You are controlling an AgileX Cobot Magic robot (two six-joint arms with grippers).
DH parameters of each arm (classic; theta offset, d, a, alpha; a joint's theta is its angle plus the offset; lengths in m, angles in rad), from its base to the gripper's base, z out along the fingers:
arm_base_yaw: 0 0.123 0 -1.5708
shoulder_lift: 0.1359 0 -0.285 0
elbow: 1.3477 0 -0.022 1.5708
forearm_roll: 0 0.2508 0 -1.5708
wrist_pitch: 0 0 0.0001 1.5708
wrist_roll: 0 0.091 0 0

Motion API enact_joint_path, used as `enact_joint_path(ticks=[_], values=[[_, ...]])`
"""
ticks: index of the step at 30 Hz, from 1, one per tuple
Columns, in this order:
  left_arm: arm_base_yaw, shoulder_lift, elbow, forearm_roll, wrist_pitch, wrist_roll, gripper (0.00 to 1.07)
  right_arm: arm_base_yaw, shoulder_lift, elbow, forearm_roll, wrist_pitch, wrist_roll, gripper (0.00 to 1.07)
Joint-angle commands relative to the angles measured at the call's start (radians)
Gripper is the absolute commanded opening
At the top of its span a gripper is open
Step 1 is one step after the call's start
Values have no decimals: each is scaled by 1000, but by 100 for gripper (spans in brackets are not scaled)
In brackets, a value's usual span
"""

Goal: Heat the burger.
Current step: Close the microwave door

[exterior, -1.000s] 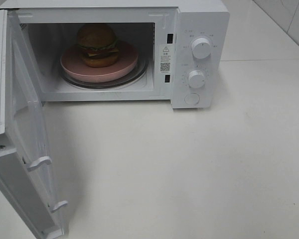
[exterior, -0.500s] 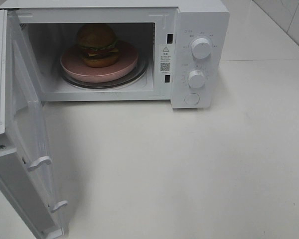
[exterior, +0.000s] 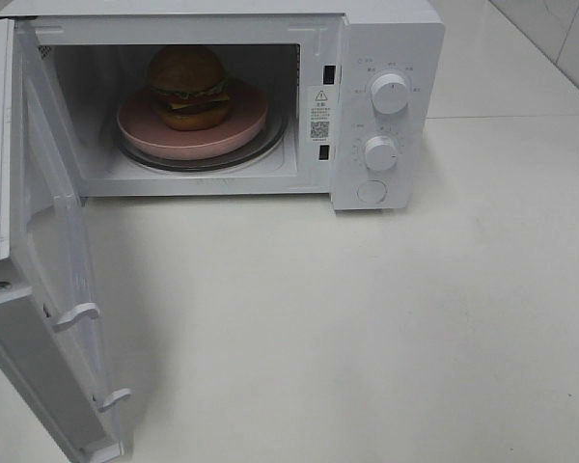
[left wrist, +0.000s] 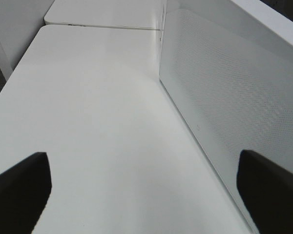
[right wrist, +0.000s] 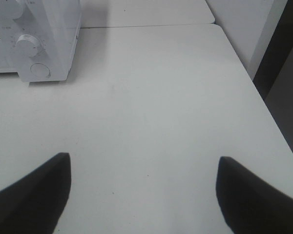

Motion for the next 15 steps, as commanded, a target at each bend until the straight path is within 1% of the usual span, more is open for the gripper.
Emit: enact_joint_path(ticks=[1,15], values=[[-2,-19,0,-4,-4,-2,98,-8,-25,4,3,-1,8,76],[-2,-19,0,-6,-4,-2,98,-8,-25,4,3,-1,8,76]])
